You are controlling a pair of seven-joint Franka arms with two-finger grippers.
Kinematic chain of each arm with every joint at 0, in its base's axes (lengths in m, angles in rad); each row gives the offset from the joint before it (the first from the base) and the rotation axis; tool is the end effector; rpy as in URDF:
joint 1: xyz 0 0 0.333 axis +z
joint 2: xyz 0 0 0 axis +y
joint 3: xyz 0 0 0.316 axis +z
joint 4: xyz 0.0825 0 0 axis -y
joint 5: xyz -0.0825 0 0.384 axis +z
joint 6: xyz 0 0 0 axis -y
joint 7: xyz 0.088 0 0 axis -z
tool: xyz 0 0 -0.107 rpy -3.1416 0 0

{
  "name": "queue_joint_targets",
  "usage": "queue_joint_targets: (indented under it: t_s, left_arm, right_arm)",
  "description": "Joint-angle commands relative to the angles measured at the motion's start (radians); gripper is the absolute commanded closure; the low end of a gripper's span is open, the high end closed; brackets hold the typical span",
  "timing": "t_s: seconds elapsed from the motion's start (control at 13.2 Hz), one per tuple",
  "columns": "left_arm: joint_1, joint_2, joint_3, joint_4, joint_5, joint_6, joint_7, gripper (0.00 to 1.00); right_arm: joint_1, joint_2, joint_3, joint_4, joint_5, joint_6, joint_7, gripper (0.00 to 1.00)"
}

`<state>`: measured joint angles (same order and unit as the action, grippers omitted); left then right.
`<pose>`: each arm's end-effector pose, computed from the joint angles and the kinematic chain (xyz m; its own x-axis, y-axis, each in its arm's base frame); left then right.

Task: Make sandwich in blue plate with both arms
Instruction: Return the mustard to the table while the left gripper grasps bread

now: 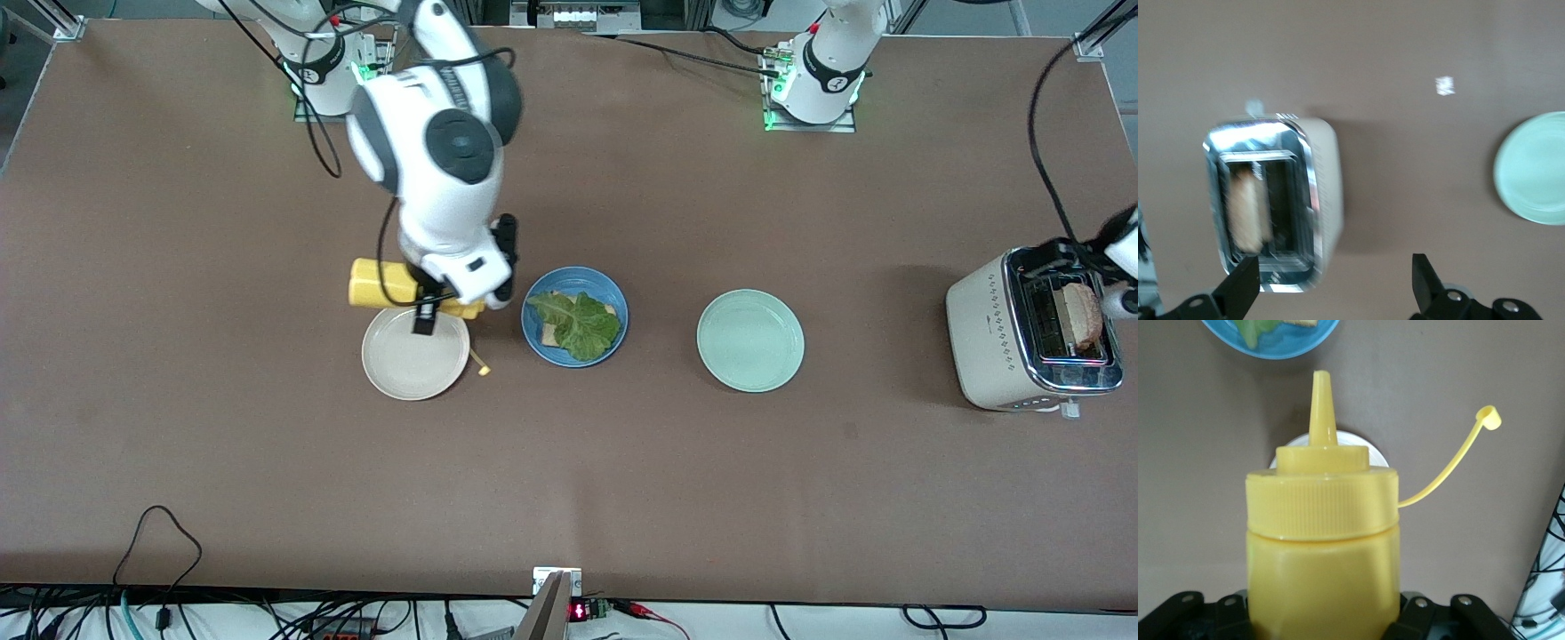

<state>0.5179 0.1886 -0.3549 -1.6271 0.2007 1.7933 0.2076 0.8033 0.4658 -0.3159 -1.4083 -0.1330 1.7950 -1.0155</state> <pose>0.6032 0.1319 0.5132 0.9959 -0.0819 -0.0388 -0.0862 -0.9885 -0.1244 0.5919 0.3431 0.4437 0.0176 0.9658 -0.2586 0.9964 0.0045 0.0847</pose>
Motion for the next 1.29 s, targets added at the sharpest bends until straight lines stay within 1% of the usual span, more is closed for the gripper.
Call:
queue_joint_targets:
  t_s: [0.0,0.15,0.23,0.3,0.38,0.46,0.53,0.61,0.68,0.76,0.84,0.91,1.06,1.14,1.21]
  left_arm:
    - [0.123,0.124,-0.012,0.027,0.026,0.089,0.178,0.00]
    - [0.178,0.172,-0.012,0.015,0.026,0.122,0.239,0.00]
    - [0.194,0.193,-0.012,0.013,0.026,0.142,0.246,0.00]
    - [0.197,0.209,-0.012,0.013,0.026,0.152,0.248,0.06]
    - [0.197,0.215,-0.010,0.012,0.028,0.150,0.248,0.32]
    - [0.195,0.221,-0.010,0.006,0.028,0.150,0.246,0.43]
    - [0.197,0.241,-0.010,0.004,0.028,0.155,0.246,0.48]
    - [0.198,0.256,-0.009,0.006,0.031,0.158,0.246,0.53]
    - [0.203,0.265,-0.007,0.003,0.064,0.150,0.246,0.69]
    - [0.202,0.262,-0.009,0.003,0.098,0.112,0.242,0.94]
    - [0.192,0.259,-0.009,0.007,0.108,0.047,0.228,0.97]
    - [0.192,0.259,-0.012,0.016,0.117,0.028,0.228,0.99]
    - [0.191,0.243,-0.022,0.020,0.123,0.023,0.228,0.99]
    - [0.177,0.220,-0.028,0.023,0.123,0.020,0.228,0.99]
    - [0.159,0.184,-0.032,0.023,0.123,0.018,0.230,0.99]
  right_arm:
    - [-0.138,-0.136,0.017,-0.143,0.132,0.073,-0.205,1.00]
    - [-0.276,-0.138,0.015,-0.140,0.278,0.070,-0.430,1.00]
    - [-0.347,-0.138,0.017,-0.141,0.333,0.069,-0.543,1.00]
    - [-0.416,-0.136,0.015,-0.141,0.392,0.066,-0.663,1.00]
    - [-0.496,-0.131,0.015,-0.141,0.459,0.066,-0.771,1.00]
    - [-0.568,-0.127,0.015,-0.141,0.530,0.063,-0.876,1.00]
    - [-0.632,-0.119,0.017,-0.147,0.602,0.057,-0.987,1.00]
    - [-0.692,-0.113,0.017,-0.156,0.683,0.025,-1.050,1.00]
    - [-0.738,-0.105,0.017,-0.178,0.766,-0.020,-1.101,1.00]
    - [-0.783,-0.098,0.015,-0.201,0.847,-0.043,-1.152,1.00]
    - [-0.820,-0.093,0.015,-0.230,0.915,-0.055,-1.204,1.00]
    - [-0.854,-0.093,0.017,-0.279,0.994,-0.084,-1.245,1.00]
    - [-0.924,-0.095,0.015,-0.406,1.178,-0.111,-1.380,1.00]
    - [-0.956,-0.087,0.017,-0.435,1.234,-0.133,-1.429,1.00]
    - [-0.986,-0.064,0.015,-0.445,1.266,-0.188,-1.454,1.00]
